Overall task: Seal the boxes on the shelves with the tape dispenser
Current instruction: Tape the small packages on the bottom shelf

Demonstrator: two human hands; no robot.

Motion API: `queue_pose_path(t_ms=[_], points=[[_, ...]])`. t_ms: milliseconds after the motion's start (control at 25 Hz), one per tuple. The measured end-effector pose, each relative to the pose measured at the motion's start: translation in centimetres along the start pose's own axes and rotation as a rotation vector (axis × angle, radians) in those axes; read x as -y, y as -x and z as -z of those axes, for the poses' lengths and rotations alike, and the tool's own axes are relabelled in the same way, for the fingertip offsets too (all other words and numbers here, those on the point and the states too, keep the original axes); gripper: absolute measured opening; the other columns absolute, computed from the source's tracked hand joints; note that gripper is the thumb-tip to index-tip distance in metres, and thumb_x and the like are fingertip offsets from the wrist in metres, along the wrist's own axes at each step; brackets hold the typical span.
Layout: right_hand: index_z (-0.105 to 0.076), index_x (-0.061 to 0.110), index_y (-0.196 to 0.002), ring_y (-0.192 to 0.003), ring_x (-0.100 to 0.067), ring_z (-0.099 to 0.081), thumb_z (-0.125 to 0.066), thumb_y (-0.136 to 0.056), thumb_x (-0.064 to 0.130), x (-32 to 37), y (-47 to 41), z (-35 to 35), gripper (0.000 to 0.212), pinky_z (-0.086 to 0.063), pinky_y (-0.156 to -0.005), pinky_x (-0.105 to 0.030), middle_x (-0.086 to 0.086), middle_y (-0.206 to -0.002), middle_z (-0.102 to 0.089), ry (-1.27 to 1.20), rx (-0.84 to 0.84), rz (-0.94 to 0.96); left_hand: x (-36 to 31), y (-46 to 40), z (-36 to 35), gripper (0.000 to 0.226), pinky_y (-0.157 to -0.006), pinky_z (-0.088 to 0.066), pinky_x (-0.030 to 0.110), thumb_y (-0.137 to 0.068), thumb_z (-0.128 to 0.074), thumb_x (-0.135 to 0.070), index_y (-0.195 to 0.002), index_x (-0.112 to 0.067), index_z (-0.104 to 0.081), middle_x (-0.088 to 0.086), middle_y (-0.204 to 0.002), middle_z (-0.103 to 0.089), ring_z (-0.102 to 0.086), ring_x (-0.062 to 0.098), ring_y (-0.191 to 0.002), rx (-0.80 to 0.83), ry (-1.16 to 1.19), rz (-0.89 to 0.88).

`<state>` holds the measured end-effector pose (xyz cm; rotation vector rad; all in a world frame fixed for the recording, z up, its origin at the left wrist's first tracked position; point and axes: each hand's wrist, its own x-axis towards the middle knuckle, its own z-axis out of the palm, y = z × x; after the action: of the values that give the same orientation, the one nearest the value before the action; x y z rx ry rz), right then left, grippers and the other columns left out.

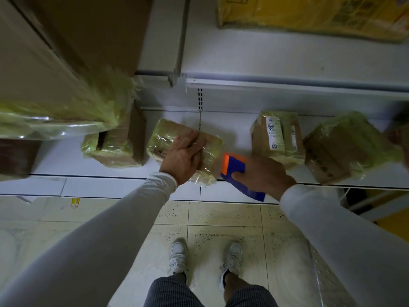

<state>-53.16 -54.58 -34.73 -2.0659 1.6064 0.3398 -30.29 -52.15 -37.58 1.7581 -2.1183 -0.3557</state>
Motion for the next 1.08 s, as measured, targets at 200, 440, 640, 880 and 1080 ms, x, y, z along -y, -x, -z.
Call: queue_pose_path(t_ms=[200, 440, 640, 880, 1080], points=[[-0.043, 0.021, -0.066, -0.052, -0.012, -0.05, -0.054, -0.088, 0.052, -0.4, 0.6, -3.1, 0.039, -0.035, -0.049, -0.022, 0.003, -0.06, -0.052, -0.014, 0.016, -0.086, -1.5, -0.9, -0.8, 0.071, -0.116, -0.013, 0.049, -0.078, -0.053, -0.065, -0.131, -0.018, -0.052, 0.006, -0.143, -0.041, -0.033, 0.026, -0.136, 0.069, -0.098, 0.171], [-0.048, 0.019, -0.067, -0.052, -0.014, -0.054, -0.057, -0.083, 0.062, -2.6, 1.2, -1.6, 0.047, -0.035, -0.049, -0.024, 0.001, -0.06, -0.056, -0.131, -0.008, -0.142, -2.4, -2.7, -2.0, 0.079, -0.117, -0.011, 0.047, -0.078, -0.06, -0.049, -0.143, -0.013, -0.033, 0.011, -0.149, -0.03, -0.021, 0.028, -0.141, 0.118, -0.151, 0.053], [-0.046, 0.021, -0.062, -0.047, -0.011, -0.05, -0.059, -0.085, 0.06, -4.1, 2.3, -1.6, 0.047, -0.031, -0.046, -0.023, 0.004, -0.053, -0.05, -0.192, -0.02, -0.128, -1.1, -1.0, -2.8, 0.072, -0.118, -0.014, 0.045, -0.089, -0.049, -0.051, -0.147, -0.014, -0.03, 0.009, -0.155, -0.026, -0.02, 0.028, -0.144, 0.08, -0.28, -0.141], [-0.042, 0.02, -0.059, -0.043, -0.012, -0.046, -0.061, -0.085, 0.06, -5.0, 3.8, -1.6, 0.052, -0.031, -0.047, -0.024, 0.005, -0.049, -0.045, -0.256, -0.048, -0.062, 0.4, -3.8, -1.8, 0.073, -0.119, -0.006, 0.039, -0.091, -0.051, -0.047, -0.15, -0.018, -0.019, 0.006, -0.158, -0.016, -0.011, 0.026, -0.146, 0.27, -0.334, -0.371], [-0.055, 0.019, -0.068, -0.05, -0.012, -0.055, -0.063, -0.084, 0.059, -4.8, 5.4, 1.0, 0.044, -0.038, -0.05, -0.023, 0.003, -0.056, -0.058, -0.289, -0.075, 0.084, 1.0, -2.9, 0.8, 0.082, -0.118, -0.006, 0.034, -0.086, -0.063, -0.044, -0.15, -0.018, -0.02, 0.007, -0.158, -0.014, -0.014, 0.026, -0.146, 0.284, -0.237, -0.384]])
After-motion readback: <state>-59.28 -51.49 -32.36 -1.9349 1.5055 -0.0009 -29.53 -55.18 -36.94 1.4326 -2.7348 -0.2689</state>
